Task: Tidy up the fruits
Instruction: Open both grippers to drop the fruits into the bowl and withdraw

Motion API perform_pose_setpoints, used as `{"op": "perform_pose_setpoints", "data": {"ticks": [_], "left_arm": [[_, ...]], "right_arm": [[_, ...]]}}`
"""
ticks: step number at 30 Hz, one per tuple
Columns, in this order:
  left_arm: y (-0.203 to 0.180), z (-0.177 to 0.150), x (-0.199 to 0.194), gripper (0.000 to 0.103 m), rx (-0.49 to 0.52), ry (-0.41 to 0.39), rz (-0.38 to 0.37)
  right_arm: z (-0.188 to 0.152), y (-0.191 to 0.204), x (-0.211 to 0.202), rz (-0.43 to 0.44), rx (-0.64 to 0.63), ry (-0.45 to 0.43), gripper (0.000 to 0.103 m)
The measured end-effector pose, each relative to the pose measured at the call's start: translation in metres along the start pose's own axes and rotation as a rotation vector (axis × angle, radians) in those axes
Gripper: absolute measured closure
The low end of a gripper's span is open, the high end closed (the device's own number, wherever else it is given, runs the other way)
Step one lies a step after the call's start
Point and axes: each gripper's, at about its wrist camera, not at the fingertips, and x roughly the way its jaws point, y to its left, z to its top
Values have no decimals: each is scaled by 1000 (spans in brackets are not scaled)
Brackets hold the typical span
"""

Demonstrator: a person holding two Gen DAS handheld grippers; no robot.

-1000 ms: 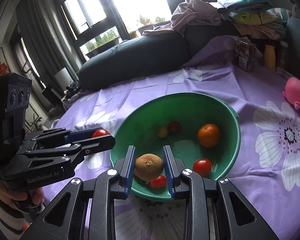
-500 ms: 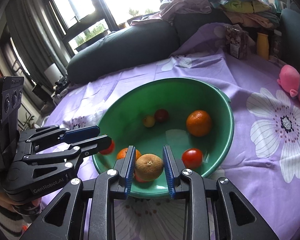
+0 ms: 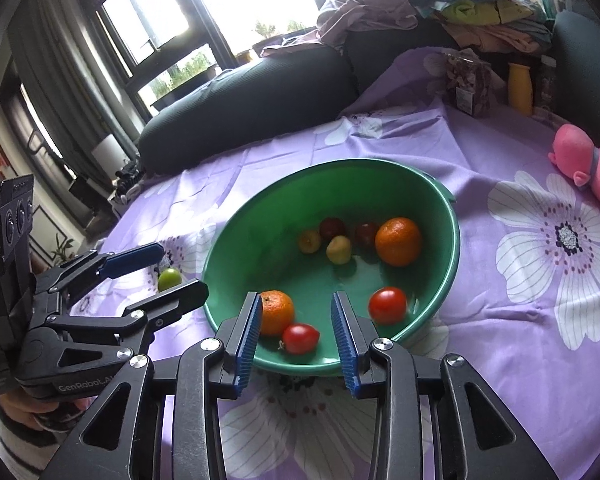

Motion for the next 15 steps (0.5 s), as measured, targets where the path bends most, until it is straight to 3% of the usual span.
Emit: {"op": "perform_pose_setpoints", "data": {"ticks": [6,15], "left_arm": [[38,-36,-22,24,-98,22,49],[95,-102,-52,22,-260,96,184]], "right_arm": [[-5,13,-7,13,-30,-4,65],[-18,51,2,72,-134,54,64]]}}
